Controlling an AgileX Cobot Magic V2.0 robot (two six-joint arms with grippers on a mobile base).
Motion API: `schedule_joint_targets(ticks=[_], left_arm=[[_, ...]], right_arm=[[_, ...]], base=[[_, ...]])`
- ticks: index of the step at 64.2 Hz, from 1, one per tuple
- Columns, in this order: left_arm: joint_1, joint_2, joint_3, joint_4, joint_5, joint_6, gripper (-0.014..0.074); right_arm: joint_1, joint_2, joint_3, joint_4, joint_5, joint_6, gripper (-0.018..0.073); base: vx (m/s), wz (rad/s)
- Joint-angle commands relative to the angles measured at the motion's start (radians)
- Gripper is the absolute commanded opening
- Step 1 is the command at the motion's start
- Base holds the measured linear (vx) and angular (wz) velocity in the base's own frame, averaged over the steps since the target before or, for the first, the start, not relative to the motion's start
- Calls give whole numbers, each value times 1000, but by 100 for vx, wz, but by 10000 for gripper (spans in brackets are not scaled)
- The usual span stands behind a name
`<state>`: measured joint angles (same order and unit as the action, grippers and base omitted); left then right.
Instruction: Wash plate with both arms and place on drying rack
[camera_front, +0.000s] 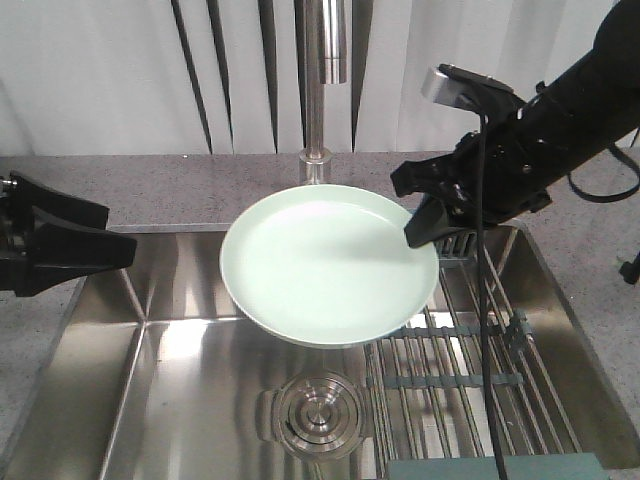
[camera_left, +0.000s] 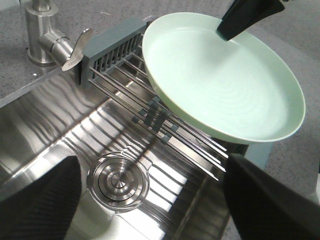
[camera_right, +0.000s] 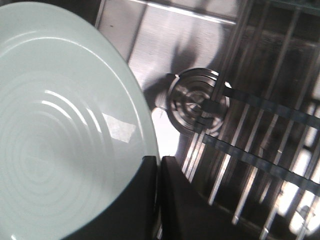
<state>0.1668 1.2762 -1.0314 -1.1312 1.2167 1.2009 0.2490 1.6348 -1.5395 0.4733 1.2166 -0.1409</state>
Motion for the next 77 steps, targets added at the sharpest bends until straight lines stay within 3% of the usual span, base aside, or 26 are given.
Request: schedule_joint_targets(ticks=[1,9,19,27,36,45,50,57,64,70,77], left_arm=[[0,-28,-23,-70,34,2,566],[0,-28,-23,-70,34,2,566],[0,-28,-23,-70,34,2,566],[0,-28,-23,-70,34,2,566],[0,-28,-23,-70,34,2,566],[0,-28,-23,-70,34,2,566],[0,-28,-23,-70,35,2,566],[0,-28,-23,-70,34,2,566],[0,-28,-23,-70,34,2,566],[0,-28,-23,-70,34,2,566],[0,-28,-23,-70,34,2,566]], right_arm=[[-6,-7,-37,158,-129,-91,-8],[-6,23,-37,166,-294,-136,-8],[-21,25,-37,20,-441,-106,-8],[-55,5,-37,-82,-376,-11,-8],[-65,-19,-37,-153,-188,18,-8],[-41,-13,-37,-106,37,-19,-8],[-6,-5,-37,-24,65,-76,-8],[46,1,-37,60,-51,-140,-8],[60,1,-37,113,-260,-132,-8],[31,-2,-37,125,-395,-105,-8],[-33,-9,-37,100,-420,-77,-8]], base=[[0,0],[0,0],[0,0],[0,0],[0,0],[0,0],[0,0],[0,0],[0,0],[0,0],[0,0]])
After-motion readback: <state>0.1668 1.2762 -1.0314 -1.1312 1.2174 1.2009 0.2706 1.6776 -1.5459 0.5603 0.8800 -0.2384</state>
